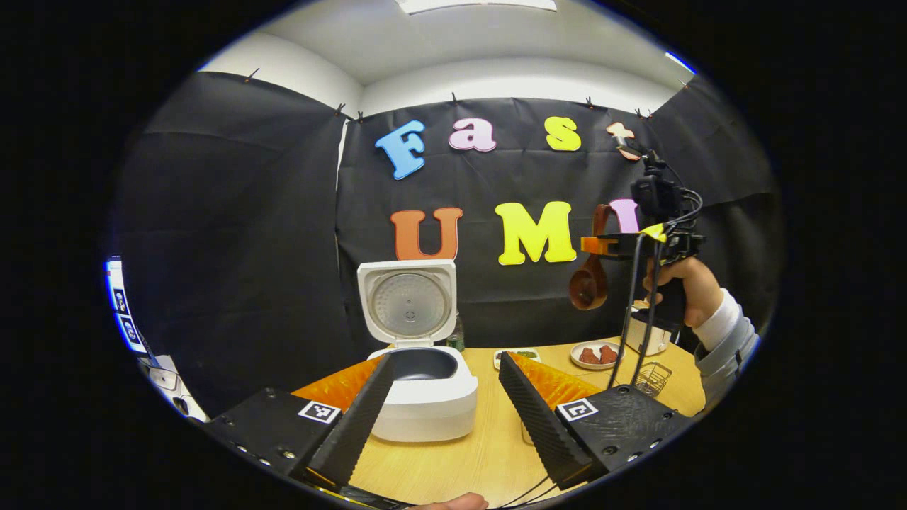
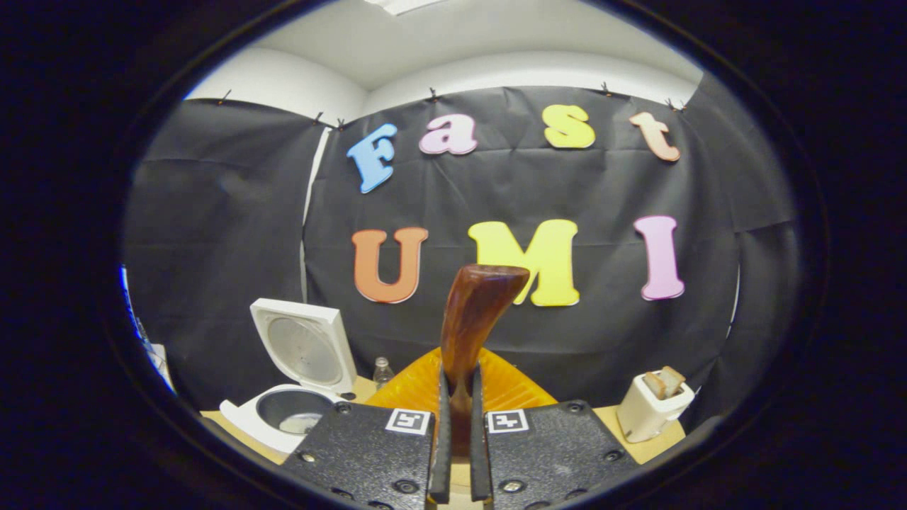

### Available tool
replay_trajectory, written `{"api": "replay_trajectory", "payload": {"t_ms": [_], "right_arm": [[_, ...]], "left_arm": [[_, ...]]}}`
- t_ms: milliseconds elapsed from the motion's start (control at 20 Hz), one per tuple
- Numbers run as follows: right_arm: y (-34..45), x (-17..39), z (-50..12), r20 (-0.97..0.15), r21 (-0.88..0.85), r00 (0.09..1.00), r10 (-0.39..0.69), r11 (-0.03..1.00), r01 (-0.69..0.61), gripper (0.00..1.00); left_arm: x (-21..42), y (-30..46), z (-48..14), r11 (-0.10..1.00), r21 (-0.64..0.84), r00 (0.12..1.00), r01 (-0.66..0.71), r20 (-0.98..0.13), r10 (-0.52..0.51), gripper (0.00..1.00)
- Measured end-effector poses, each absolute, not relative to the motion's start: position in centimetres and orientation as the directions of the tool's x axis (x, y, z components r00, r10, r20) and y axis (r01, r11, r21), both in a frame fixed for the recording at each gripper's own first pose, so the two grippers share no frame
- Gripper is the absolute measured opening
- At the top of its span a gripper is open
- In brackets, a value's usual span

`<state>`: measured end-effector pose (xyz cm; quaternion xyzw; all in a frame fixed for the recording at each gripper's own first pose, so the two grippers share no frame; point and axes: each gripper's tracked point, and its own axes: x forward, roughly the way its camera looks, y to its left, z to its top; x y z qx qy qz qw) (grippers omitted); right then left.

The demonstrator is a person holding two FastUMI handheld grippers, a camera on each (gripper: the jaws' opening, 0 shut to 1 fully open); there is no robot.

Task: Close the left gripper, press the button to open the rice cooker; take a wooden spoon from the chopstick holder with the right hand, scoop a spoonful of rice and pour it into the rice cooker, then put the wooden spoon back into the chopstick holder.

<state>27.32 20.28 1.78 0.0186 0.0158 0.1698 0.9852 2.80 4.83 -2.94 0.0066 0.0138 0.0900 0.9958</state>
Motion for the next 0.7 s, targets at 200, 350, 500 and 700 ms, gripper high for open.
{"api": "replay_trajectory", "payload": {"t_ms": [200, 350, 500, 700], "right_arm": [[12.7, 26.5, 2.6, -0.008, 0.052, 0.962, 0.273, 0.961, -0.272, 0.19], [8.5, 25.3, 2.0, -0.007, 0.070, 0.970, 0.242, 0.968, -0.240, 0.17], [6.0, 24.5, 1.4, -0.016, 0.080, 0.976, 0.218, 0.973, -0.216, 0.17], [3.4, 23.8, -2.0, -0.042, 0.073, 0.986, 0.163, 0.984, -0.160, 0.17]], "left_arm": [[5.3, 0.9, -2.2, 0.992, 0.016, 0.992, -0.128, -0.017, 0.128, 0.95], [6.4, -1.6, -2.0, 0.996, 0.016, 0.996, -0.091, -0.005, 0.091, 0.95], [7.2, -3.5, -1.7, 0.998, 0.008, 0.998, -0.058, 0.006, 0.058, 0.95], [7.9, -4.1, -2.3, 0.999, 0.019, 0.999, -0.050, 0.007, 0.050, 0.95]]}}
